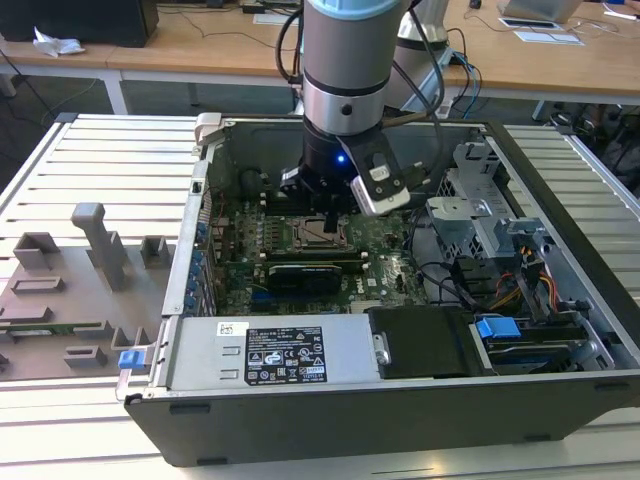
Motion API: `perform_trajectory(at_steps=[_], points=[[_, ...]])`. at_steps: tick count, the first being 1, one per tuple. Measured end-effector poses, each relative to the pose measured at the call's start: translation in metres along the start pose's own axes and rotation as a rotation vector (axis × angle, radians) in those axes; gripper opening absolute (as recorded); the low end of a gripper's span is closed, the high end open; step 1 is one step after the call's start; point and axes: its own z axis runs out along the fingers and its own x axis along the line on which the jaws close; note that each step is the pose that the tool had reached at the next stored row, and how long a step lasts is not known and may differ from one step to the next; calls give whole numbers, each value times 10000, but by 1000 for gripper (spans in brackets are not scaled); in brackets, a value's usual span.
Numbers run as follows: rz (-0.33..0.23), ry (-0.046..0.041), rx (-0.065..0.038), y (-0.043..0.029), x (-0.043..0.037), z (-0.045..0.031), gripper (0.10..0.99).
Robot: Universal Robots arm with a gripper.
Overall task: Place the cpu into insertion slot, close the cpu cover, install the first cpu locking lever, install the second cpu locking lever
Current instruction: 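Install the second cpu locking lever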
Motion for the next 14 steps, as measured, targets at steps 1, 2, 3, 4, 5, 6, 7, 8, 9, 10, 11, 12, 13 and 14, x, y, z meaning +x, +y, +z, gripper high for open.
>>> perform_trajectory(at_steps=[1,2,3,4,5,6,7,8,9,10,11,12,13,14], points=[[-1,0,-4,-2,1,6,106],[0,0,-6,-4,2,11,106],[0,0,-8,-6,2,19,106],[0,0,-8,-8,3,27,106],[0,0,-8,-9,3,32,106],[1,0,-7,-10,4,36,106],[1,0,-7,-11,4,44,106],[0,0,-7,-12,4,48,106],[1,0,-7,-12,4,54,106],[1,1,-7,-14,4,62,106],[1,1,-7,-16,4,72,106],[0,0,-8,-16,4,76,106],[0,0,-8,-17,4,81,106],[1,1,-8,-18,5,88,106]])
